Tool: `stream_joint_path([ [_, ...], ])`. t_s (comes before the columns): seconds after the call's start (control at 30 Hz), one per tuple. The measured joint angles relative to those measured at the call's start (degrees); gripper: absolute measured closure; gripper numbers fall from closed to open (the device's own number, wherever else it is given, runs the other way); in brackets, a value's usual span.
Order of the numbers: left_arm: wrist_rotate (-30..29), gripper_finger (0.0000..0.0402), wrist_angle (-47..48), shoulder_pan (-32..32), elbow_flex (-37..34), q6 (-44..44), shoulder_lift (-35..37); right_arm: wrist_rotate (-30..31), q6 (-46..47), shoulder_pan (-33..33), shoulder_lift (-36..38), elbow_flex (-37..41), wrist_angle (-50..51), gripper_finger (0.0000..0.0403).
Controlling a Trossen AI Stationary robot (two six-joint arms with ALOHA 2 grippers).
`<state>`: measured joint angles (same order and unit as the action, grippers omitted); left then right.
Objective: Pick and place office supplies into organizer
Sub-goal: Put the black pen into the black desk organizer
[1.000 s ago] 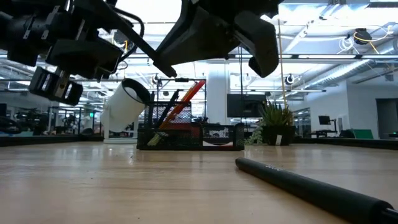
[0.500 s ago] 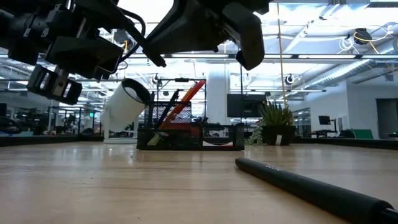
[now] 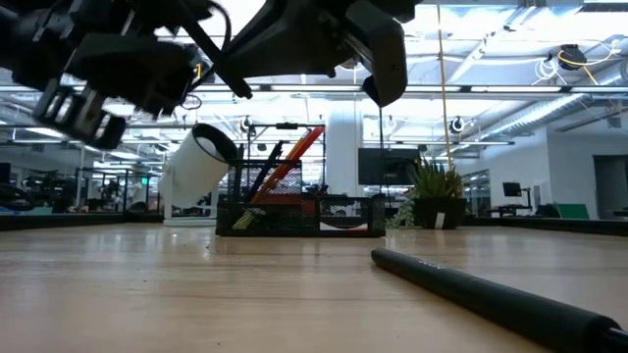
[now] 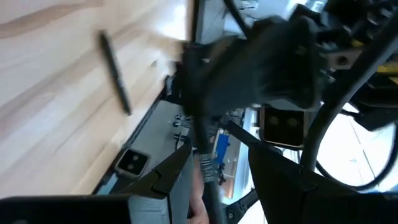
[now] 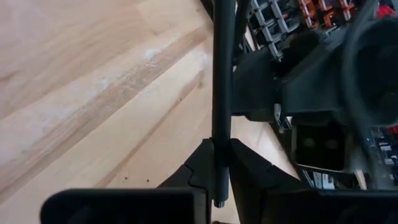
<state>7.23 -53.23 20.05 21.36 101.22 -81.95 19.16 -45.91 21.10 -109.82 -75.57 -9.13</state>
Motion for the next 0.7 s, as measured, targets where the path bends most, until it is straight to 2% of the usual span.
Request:
stream_joint_path([
  [0.3,1.1,0.0241,10.6,0.4,5.6,-3.9,0.0,-1.3,0.1,-1.0,-0.2,0.1,-1.2,0.0372],
  [0.7,-0.9,0.0241,12.8,1.3,5.7,-3.8,0.0,-1.0,0.1,-0.4,-0.1,0.1,-0.7,0.0384],
])
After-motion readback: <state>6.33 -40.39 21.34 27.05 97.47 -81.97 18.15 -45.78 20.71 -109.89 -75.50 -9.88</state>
